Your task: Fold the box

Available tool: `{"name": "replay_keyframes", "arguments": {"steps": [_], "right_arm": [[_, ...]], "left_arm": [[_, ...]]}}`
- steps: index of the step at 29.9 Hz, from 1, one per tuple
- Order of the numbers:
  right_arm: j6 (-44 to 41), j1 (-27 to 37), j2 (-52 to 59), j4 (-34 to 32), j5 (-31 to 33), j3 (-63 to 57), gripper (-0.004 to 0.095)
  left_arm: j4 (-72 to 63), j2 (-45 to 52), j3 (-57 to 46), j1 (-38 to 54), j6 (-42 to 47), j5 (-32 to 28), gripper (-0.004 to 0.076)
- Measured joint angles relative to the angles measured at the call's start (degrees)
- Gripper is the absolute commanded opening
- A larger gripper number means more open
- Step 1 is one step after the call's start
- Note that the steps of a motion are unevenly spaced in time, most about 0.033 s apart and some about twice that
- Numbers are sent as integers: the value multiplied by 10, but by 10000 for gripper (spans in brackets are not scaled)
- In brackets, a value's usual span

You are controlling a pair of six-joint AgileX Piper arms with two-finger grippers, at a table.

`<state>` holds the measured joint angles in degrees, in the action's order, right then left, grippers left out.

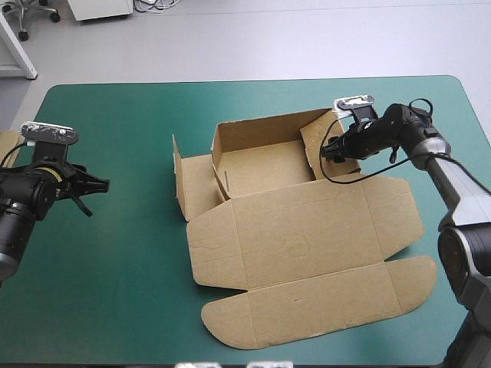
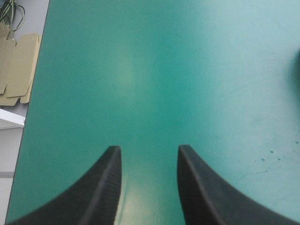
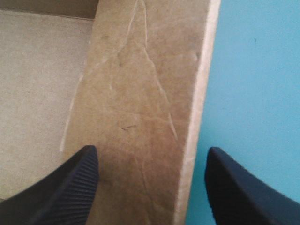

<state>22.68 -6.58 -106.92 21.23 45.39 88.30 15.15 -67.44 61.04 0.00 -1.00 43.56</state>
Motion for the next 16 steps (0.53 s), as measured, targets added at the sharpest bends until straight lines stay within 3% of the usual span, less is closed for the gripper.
{"name": "replay_keyframes", "arguments": {"steps": [8, 12, 16], "right_arm": [[-4, 0, -33, -16, 22, 29, 178], [-34, 0, -38, -32, 22, 36, 1], [-53, 0, -40, -44, 11, 37, -5]], "left_arm": [[-13, 0, 0, 0, -4, 0, 279], [-13, 0, 0, 0, -4, -1, 279], [-13, 0, 0, 0, -4, 0, 279]]}}
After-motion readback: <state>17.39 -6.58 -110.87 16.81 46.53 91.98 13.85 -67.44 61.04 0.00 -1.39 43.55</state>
